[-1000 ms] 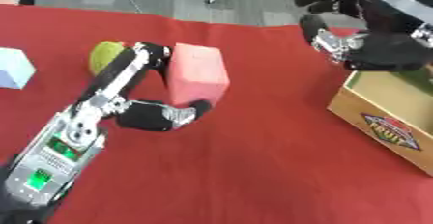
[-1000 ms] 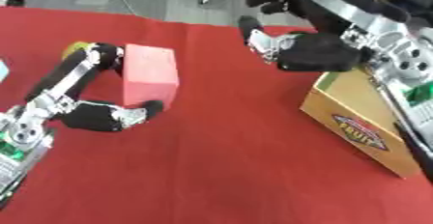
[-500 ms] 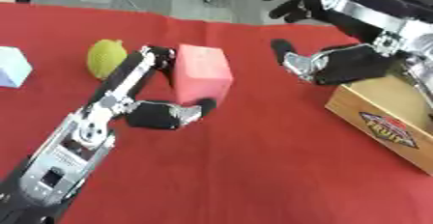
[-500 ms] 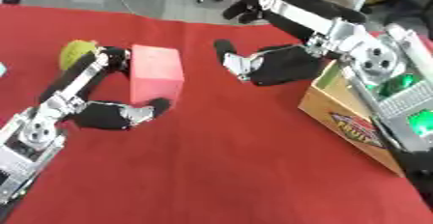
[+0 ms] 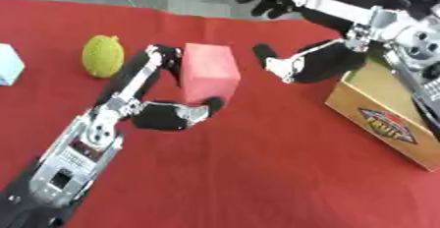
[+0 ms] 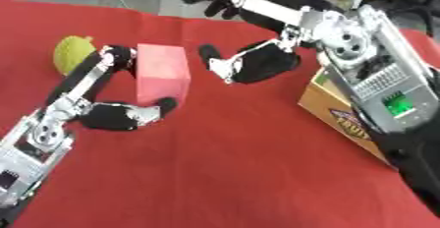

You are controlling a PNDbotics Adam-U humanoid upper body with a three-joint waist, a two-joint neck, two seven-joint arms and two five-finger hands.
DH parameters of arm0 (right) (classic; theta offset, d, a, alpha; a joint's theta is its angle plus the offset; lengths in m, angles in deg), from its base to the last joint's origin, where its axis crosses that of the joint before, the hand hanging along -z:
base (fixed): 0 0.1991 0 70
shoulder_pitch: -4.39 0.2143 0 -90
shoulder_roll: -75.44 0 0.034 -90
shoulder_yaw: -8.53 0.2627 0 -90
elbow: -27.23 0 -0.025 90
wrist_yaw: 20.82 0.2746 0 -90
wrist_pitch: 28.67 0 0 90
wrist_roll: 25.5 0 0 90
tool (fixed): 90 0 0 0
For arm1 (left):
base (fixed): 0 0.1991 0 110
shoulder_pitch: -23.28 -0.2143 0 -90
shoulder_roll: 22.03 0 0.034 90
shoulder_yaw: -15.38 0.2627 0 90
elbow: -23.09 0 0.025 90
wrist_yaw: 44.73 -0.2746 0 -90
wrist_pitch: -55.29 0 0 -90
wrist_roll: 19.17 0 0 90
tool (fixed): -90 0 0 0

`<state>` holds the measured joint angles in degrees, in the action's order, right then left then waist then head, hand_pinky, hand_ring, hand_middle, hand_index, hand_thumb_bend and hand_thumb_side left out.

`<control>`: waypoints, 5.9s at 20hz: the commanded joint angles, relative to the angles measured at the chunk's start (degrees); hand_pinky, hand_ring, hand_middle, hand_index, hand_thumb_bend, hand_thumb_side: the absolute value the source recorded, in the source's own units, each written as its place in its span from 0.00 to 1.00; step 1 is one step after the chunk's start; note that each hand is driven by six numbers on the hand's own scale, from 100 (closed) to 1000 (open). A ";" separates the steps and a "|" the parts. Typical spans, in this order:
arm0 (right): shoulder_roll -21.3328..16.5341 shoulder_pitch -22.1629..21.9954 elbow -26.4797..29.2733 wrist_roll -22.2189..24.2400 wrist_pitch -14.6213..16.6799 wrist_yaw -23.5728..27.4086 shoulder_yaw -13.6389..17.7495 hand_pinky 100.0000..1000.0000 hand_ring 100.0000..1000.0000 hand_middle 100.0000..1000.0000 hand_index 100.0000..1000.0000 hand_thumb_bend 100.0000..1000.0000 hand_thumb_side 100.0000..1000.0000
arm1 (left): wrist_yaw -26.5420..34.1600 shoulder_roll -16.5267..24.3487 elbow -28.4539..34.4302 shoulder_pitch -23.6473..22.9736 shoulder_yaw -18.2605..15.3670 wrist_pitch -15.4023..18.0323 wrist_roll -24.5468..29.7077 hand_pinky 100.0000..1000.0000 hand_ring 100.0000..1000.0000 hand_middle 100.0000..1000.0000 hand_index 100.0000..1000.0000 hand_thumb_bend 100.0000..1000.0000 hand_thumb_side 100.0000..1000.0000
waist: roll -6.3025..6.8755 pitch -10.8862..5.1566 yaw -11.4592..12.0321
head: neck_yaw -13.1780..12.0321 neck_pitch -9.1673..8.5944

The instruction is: Pick up the objects with one hand, pass them to the other hand, and then place them into the box on the other side of the table.

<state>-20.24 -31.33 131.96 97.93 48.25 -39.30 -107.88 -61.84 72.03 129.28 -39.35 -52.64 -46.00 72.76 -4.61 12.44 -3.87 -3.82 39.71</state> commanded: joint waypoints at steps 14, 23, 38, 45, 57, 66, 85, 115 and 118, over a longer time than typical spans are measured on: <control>2.81 4.24 -2.00 6.14 0.59 -2.68 -0.82 0.88 0.89 0.93 0.94 0.00 0.19 | -5.09 -2.02 -3.83 0.59 1.11 5.58 -2.51 0.71 0.39 0.35 0.43 0.00 0.26 | -0.07 -0.55 -0.61 | 0.27 0.82; 2.94 3.84 -1.25 7.88 2.15 -5.60 -1.30 0.89 0.87 0.90 0.91 0.00 0.30 | -5.11 -2.44 -5.17 0.52 1.00 6.12 -4.13 0.71 0.39 0.35 0.43 0.00 0.28 | -0.07 -0.44 -0.75 | -0.02 1.38; 1.83 5.35 -2.24 14.71 5.88 -6.01 -3.66 0.92 0.90 0.92 0.96 0.17 0.33 | -6.42 -1.50 -5.24 -0.04 1.27 6.72 -4.50 0.70 0.39 0.35 0.42 0.00 0.26 | -0.63 -0.38 -1.33 | -0.91 1.87; 1.31 7.15 -4.21 13.83 5.43 -6.90 -4.96 0.92 0.90 0.92 0.95 0.16 0.36 | -6.82 -1.56 -5.30 -0.37 1.34 6.80 -4.61 0.70 0.39 0.35 0.42 0.00 0.27 | -0.91 -0.38 -1.47 | -1.08 1.83; 2.47 7.00 -5.77 13.08 5.69 -9.39 -5.71 0.92 0.90 0.91 0.96 0.19 0.36 | -7.84 -2.00 -5.09 -0.24 1.49 7.03 -4.88 0.70 0.39 0.35 0.42 0.00 0.24 | -0.96 -0.27 -1.40 | -0.70 1.64; 3.27 6.53 -6.72 13.91 5.85 -9.95 -6.04 0.92 0.90 0.92 0.96 0.19 0.35 | -7.52 -2.23 -4.68 0.22 1.41 6.70 -5.05 0.70 0.39 0.35 0.42 0.00 0.24 | -0.91 -0.21 -1.20 | -0.55 1.54; 5.26 5.70 -9.38 13.32 5.02 -11.81 -6.49 0.91 0.89 0.90 0.94 0.16 0.31 | -8.46 -2.74 -3.49 0.81 1.91 6.82 -4.32 0.69 0.39 0.35 0.42 0.00 0.23 | -0.90 -0.10 -0.62 | 0.19 2.50; 5.25 5.35 -8.92 5.56 2.04 -11.33 -5.97 0.88 0.84 0.42 0.56 0.00 0.19 | -7.44 -3.56 -3.98 1.54 1.55 2.81 -7.05 0.72 0.40 0.39 0.52 0.00 0.06 | -0.78 -0.17 -0.49 | 0.67 2.26; 5.21 5.35 -8.94 5.23 1.98 -11.31 -5.92 0.88 0.83 0.41 0.52 0.00 0.20 | -6.80 -3.64 -4.21 1.46 1.56 1.81 -7.71 0.73 0.41 0.40 0.58 0.00 0.06 | -0.77 -0.15 -0.53 | 0.73 2.30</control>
<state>-14.26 -26.96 122.34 103.74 50.45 -50.72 -114.76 -68.92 68.47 124.44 -38.51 -51.11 -43.74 65.33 -5.70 13.14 -4.27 -3.32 42.16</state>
